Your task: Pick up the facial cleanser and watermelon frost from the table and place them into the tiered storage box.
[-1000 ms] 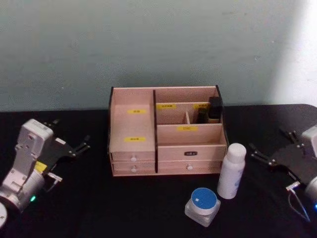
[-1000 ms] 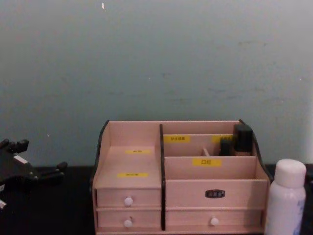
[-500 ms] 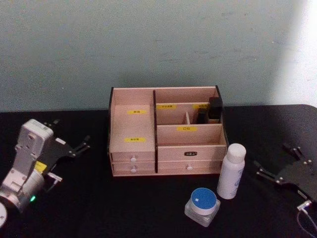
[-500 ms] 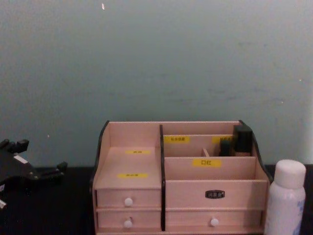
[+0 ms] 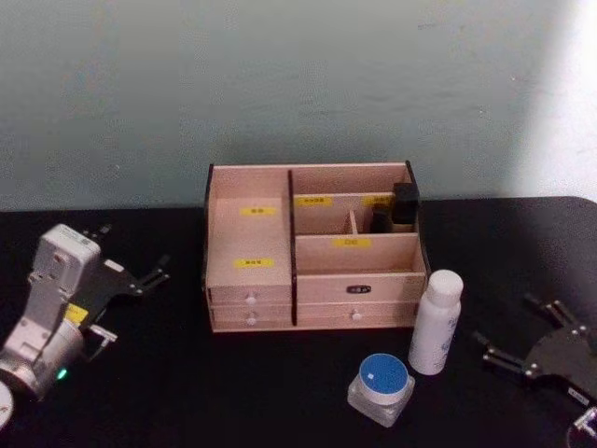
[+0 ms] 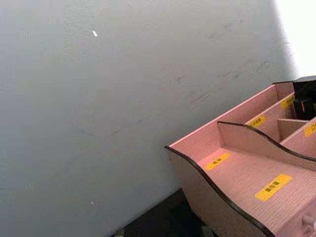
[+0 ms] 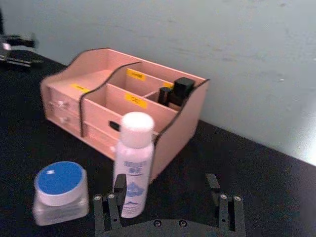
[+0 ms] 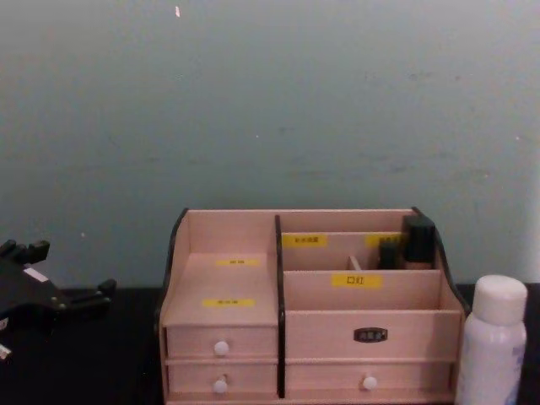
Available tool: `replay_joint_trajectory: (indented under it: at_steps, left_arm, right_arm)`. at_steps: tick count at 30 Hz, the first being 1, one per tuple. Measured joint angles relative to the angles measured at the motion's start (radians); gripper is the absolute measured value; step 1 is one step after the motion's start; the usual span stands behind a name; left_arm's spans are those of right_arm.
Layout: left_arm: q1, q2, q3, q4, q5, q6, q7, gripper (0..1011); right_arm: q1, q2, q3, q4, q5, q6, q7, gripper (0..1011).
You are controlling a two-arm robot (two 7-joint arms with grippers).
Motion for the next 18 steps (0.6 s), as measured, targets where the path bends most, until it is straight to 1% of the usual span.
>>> replay_joint_trajectory:
  at_steps: [5,11,18]
  left_arm:
    - [0.0,0.0,0.0,0.0,0.0,0.0,0.0,1001]
    - [0.0,0.0,0.0,0.0,0.0,0.0,0.0,1001]
    - [0.0,0.0,0.0,0.0,0.0,0.0,0.0,1002]
  right_arm:
    - [-0.004,-0.01,0.001,-0.003,0.017,0.002,0.048,1003]
    - [0.015,-0.035,-0.014,0.008,0.019,0.017,0.079,1003]
    - [0.059,-0.084,-0.034,0.046,-0.011,0.044,0.091,1003]
